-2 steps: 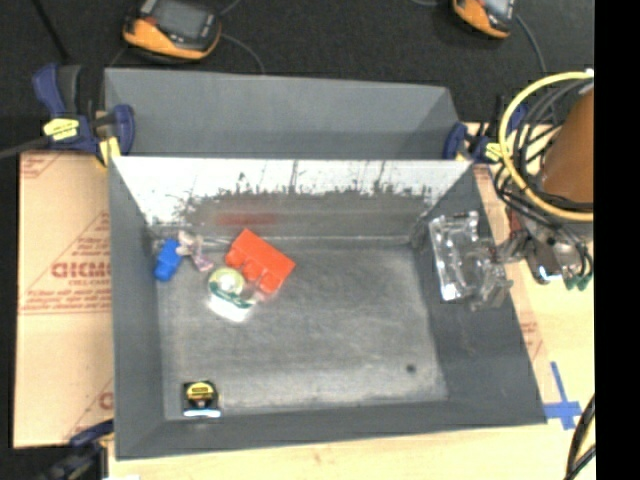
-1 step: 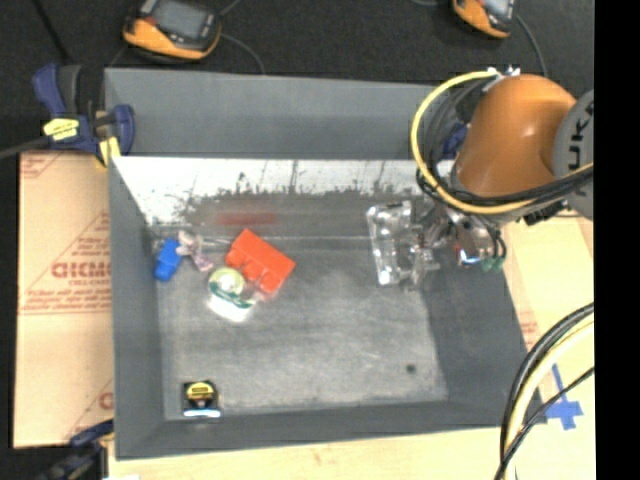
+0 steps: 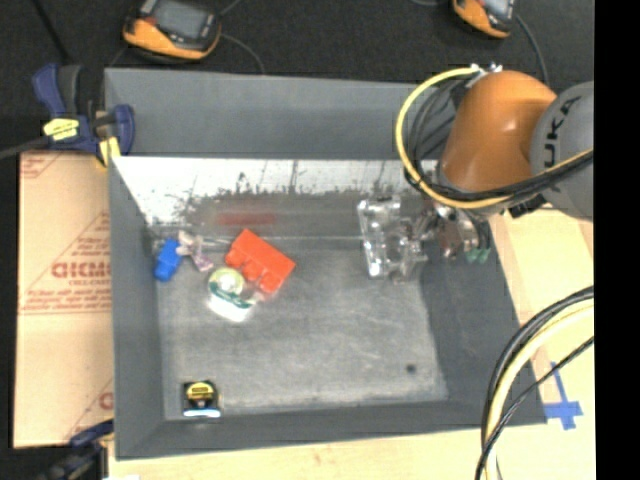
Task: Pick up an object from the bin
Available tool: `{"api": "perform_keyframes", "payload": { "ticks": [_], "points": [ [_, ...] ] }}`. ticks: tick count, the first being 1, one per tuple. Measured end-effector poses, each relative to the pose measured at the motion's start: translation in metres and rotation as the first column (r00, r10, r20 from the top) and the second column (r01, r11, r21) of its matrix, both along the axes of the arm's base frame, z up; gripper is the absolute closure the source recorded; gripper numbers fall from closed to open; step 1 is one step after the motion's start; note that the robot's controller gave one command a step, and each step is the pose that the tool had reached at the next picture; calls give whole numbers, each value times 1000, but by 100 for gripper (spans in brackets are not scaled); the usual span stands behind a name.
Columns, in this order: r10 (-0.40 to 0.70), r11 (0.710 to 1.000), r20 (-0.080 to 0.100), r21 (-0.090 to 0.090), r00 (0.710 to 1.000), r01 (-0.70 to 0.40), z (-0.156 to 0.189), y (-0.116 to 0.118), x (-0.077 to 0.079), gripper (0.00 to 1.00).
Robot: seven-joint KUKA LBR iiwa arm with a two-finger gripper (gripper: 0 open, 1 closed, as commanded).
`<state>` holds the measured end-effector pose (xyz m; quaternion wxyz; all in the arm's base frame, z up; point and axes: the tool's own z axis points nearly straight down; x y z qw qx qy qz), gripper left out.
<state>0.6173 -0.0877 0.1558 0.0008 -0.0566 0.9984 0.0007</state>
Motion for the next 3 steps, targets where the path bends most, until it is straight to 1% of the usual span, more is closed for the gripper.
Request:
{"api": "perform_keyframes", "payload": {
  "ticks": [1,2,3],
  "points": [
    [-9,1000,4,-1,1000,9,32,-4,-16,100],
    [10,1000,3,-3,1000,-10,71,-2,-22,100],
    [41,999,-7,2,999,-41,11,61,-21,100]
  ]
}}
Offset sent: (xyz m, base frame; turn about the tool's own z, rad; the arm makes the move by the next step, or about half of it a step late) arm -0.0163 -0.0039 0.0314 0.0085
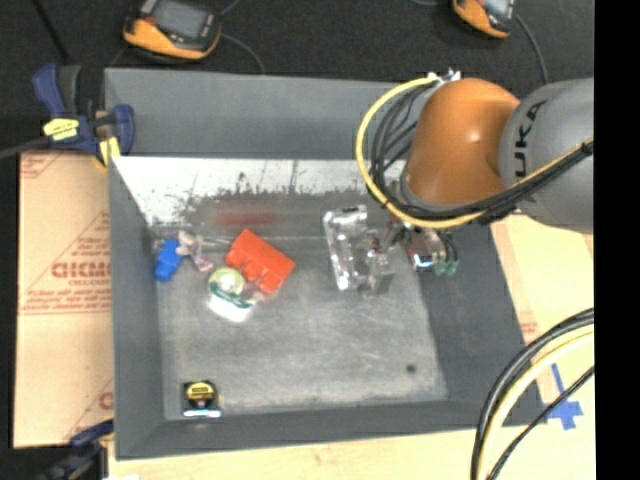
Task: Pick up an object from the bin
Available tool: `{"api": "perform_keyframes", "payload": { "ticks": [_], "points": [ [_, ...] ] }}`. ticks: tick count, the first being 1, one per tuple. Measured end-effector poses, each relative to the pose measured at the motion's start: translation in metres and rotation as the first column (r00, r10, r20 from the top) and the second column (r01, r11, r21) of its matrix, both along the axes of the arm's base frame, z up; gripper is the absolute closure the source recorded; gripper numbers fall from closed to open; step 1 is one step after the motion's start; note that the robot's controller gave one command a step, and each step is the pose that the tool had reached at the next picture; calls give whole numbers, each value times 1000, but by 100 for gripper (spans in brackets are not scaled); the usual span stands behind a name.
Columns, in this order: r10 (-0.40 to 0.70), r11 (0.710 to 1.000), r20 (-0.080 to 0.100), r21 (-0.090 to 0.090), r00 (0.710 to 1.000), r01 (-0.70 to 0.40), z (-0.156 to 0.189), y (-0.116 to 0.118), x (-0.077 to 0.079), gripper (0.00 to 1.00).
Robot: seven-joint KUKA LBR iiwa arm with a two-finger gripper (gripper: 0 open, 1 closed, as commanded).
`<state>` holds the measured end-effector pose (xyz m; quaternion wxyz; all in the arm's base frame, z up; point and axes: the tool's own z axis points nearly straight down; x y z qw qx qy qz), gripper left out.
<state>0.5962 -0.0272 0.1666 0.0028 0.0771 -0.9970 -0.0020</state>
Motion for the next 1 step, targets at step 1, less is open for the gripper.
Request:
{"api": "perform_keyframes", "payload": {
  "ticks": [1],
  "points": [
    [139,990,0,-3,990,-139,-57,23,-34,100]
  ]
}}
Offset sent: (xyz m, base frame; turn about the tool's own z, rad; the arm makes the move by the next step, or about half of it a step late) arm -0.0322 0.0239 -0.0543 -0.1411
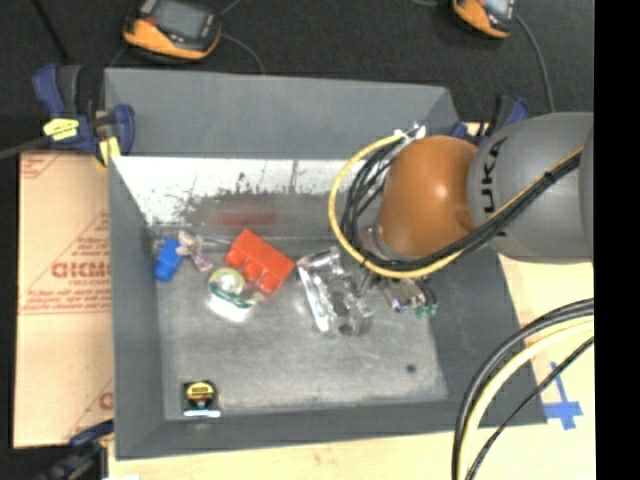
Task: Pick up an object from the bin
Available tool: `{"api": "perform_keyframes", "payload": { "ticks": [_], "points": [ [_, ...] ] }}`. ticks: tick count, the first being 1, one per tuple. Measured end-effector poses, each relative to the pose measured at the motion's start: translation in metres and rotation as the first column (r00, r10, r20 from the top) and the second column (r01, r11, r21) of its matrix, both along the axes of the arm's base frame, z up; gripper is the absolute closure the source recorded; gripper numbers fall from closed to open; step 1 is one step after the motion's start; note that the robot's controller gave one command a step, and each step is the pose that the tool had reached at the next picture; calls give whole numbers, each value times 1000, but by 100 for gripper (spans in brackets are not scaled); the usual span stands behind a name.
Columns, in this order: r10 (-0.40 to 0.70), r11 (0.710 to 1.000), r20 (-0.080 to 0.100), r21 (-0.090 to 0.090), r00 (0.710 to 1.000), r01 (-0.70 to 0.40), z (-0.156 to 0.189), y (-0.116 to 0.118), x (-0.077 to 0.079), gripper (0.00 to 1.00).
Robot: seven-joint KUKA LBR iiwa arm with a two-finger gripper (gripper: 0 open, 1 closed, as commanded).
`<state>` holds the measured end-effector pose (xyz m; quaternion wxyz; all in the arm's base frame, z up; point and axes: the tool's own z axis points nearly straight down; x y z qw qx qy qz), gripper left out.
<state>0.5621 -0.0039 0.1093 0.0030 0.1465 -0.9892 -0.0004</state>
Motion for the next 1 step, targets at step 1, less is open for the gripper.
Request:
{"api": "perform_keyframes", "payload": {
  "ticks": [1],
  "points": [
    [-22,1000,16,-1,1000,22,91,-7,17,100]
  ]
}}
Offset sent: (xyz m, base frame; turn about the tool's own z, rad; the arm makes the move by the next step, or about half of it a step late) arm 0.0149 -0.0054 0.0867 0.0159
